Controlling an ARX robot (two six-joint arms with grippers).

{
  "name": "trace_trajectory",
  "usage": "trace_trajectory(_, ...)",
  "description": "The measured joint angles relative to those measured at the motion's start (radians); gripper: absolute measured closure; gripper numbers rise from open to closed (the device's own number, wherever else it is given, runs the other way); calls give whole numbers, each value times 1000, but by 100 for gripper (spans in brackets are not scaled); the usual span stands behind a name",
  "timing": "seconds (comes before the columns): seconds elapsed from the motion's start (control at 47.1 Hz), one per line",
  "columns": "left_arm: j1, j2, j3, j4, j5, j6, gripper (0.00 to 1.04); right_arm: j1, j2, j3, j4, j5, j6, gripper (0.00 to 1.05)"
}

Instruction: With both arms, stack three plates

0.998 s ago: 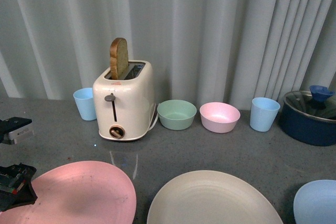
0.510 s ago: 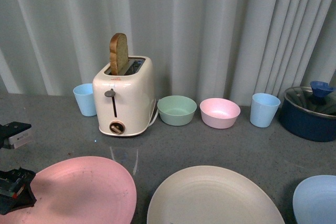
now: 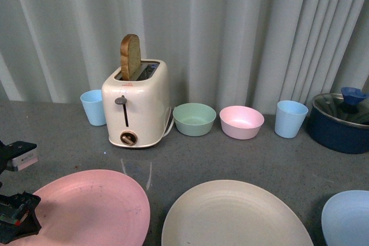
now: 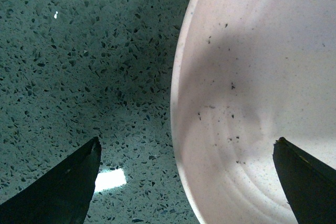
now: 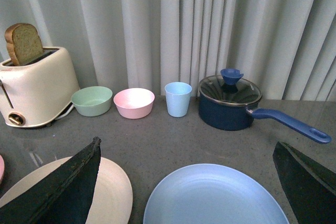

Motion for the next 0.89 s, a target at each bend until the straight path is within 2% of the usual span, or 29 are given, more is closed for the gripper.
trace_trajectory(0.021,-1,0,-2,2,0,1,8,0,0,0,0,0,0,7)
trace_trajectory(0.191,-6,5,-22,32,0,-2,44,0,0,0,0,0,0,7)
trace_trajectory(0.382,-7,9,-36,43,10,-12,74,0,0,0,0,0,0,7)
trace_trajectory(0.573,6,-3,-42,51,47,-43,96,0,0,0,0,0,0,7)
trace_trajectory(0.637,19,-16,-51,50,56,-56,100,0,0,0,0,0,0,7)
trace_trajectory(0.892,106,-72,-71,10,101,-42,100,0,0,0,0,0,0,7)
